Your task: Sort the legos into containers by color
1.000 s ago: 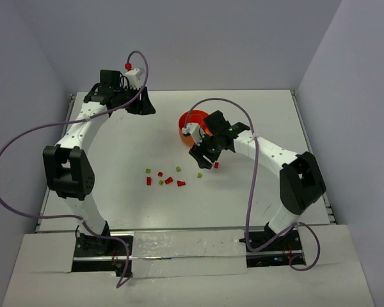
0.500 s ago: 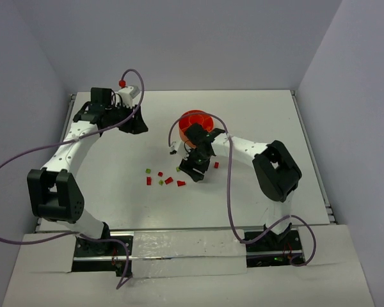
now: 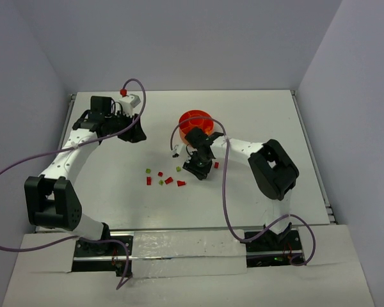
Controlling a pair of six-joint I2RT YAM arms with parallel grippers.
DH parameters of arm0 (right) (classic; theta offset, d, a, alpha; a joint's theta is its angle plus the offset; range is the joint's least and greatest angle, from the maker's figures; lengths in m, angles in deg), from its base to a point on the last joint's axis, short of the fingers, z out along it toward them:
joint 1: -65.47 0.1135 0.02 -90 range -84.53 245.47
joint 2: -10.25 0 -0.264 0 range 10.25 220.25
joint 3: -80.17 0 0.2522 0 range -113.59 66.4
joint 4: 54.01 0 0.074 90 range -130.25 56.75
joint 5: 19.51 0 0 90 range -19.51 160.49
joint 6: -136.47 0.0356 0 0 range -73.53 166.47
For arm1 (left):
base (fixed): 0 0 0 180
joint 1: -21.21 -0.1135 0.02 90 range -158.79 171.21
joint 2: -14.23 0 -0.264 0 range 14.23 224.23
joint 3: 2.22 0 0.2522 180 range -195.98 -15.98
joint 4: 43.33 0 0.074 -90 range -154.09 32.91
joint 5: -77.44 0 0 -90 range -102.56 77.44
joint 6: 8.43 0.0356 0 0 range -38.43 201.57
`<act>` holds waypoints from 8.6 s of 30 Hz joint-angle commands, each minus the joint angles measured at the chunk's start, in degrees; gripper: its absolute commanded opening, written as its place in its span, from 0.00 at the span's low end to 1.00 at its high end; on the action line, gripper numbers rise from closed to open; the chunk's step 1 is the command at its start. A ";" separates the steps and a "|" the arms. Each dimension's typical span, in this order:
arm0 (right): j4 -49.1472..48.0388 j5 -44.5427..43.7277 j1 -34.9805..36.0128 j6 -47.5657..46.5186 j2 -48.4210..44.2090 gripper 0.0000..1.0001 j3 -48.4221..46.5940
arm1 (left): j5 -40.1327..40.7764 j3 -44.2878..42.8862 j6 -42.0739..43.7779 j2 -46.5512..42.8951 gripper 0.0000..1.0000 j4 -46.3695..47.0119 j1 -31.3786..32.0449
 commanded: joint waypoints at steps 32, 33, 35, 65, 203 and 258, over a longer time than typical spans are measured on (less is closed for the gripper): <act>-1.81 5.47 -21.41 22.17 4.38 0.00 -39.10 | 9.27 5.31 6.25 1.30 0.59 -15.76 0.42; -1.81 5.56 -21.50 22.43 5.08 0.00 -39.54 | 9.18 4.87 6.52 1.73 0.59 -16.46 0.59; -1.99 5.59 -21.50 22.79 7.07 0.00 -40.81 | 9.62 4.84 6.20 2.62 0.59 -17.41 1.30; 3.62 10.55 -21.67 22.94 17.34 0.12 -47.98 | 11.38 -1.81 3.32 10.65 0.59 -18.81 4.99; 5.75 2.49 -24.22 22.61 4.91 0.99 -43.67 | 21.49 -3.57 -4.38 22.22 0.40 -15.95 22.30; 9.62 2.46 -27.89 20.91 5.76 1.00 -46.43 | 0.95 -36.90 -18.20 34.12 0.24 13.97 13.52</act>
